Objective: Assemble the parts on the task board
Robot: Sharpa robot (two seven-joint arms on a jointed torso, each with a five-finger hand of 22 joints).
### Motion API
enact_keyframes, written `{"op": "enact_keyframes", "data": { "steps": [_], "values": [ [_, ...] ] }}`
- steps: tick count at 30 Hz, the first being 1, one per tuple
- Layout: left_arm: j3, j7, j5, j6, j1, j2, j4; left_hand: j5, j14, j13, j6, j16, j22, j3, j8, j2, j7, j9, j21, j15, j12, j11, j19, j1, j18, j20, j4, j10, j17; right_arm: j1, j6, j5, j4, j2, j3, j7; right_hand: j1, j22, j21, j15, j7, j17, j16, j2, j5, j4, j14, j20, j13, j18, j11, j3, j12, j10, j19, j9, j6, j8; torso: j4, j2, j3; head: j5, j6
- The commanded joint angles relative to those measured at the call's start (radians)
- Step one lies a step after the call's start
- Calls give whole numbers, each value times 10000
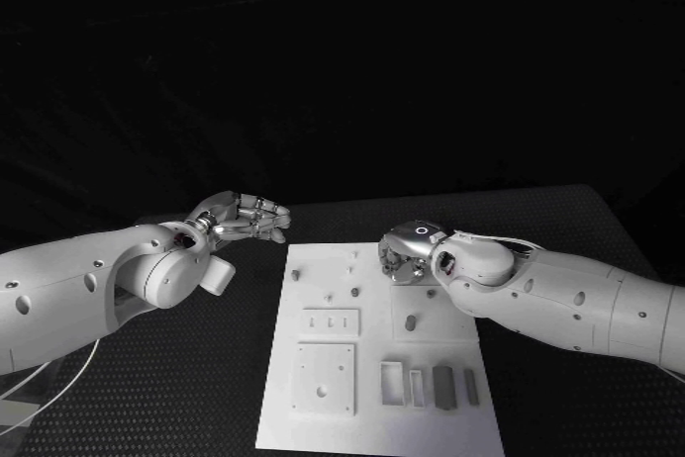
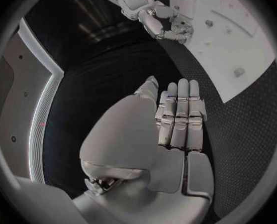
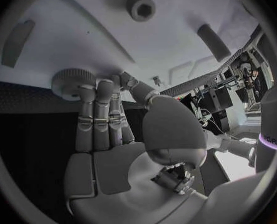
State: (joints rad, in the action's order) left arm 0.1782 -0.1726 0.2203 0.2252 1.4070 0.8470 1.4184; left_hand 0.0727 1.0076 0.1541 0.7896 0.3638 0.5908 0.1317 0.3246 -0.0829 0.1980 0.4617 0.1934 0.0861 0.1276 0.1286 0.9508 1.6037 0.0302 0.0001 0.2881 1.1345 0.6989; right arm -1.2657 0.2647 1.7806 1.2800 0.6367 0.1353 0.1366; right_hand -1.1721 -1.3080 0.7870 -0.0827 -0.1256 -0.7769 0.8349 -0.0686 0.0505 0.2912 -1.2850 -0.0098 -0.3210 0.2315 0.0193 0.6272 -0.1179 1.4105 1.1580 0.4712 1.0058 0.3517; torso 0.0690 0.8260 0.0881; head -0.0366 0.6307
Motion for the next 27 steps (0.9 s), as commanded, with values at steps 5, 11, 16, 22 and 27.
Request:
{"op": "enact_keyframes", "data": {
  "steps": [5, 11, 16, 22, 27],
  "values": [
    [-5, -74, -9, -161, 8, -55, -18, -54, 42, 16, 37, -50, -11, 73, -59, -36, 5, -15, -49, 50, -67, 18, 17, -103, -50, -73, 14, 82, 23, -86, 581, 626, 65, -307, -22, 857, 36, -227, 107, -56, 204, -42, 115, -94, 35, 22, -86, -72, -83, 303, -24, 90, -57, 130, 65, 265, 359, 150, 9, 13, 14, 35, -57],
    [-5, -73, -9, -161, 8, -77, -38, -53, 43, 19, 37, -58, -12, 81, -64, -40, 6, -16, -54, 49, -78, 19, 18, -99, -52, -75, 11, 85, 32, -139, 767, 869, 7, -558, -24, 1098, 36, -225, 137, -61, 211, -54, 139, -123, 35, 20, -90, -85, -116, 303, -30, 113, -57, 141, 74, 277, 376, 151, 17, 20, 14, 66, -83],
    [-5, -74, -9, -166, 8, -91, -38, -53, 44, 21, 37, -64, -13, 87, -67, -42, 6, -17, -58, 49, -85, 19, 19, -97, -54, -76, 11, 89, 38, -146, 748, 875, -133, -832, -24, 1042, 37, -224, 156, -66, 216, -61, 154, -138, 35, 19, -93, -93, -137, 303, -35, 128, -57, 149, 80, 284, 388, 151, 5, 29, 17, 69, -118],
    [-5, -73, -9, -165, 8, -135, -55, -53, 44, 23, 38, -69, -13, 91, -69, -44, 6, -17, -61, 49, -92, 19, 20, -96, -55, -77, 10, 91, 44, -157, 882, 1034, -244, -1096, -25, 1234, 39, -223, 165, -67, 216, -64, 162, -142, 35, 19, -94, -97, -147, 303, -36, 136, -55, 149, 82, 287, 390, 149, 17, 40, 19, 73, -139],
    [-5, -74, -10, -159, 8, -157, -73, -52, 45, 25, 38, -73, -14, 94, -70, -44, 7, -17, -63, 49, -97, 19, 21, -96, -57, -77, 11, 93, 48, -190, 882, 1035, -467, -1311, -25, 1170, 39, -223, 174, -68, 218, -67, 170, -152, 35, 19, -95, -100, -158, 303, -37, 145, -54, 150, 82, 290, 395, 148, 21, 34, 19, 89, -149]
  ]
}}
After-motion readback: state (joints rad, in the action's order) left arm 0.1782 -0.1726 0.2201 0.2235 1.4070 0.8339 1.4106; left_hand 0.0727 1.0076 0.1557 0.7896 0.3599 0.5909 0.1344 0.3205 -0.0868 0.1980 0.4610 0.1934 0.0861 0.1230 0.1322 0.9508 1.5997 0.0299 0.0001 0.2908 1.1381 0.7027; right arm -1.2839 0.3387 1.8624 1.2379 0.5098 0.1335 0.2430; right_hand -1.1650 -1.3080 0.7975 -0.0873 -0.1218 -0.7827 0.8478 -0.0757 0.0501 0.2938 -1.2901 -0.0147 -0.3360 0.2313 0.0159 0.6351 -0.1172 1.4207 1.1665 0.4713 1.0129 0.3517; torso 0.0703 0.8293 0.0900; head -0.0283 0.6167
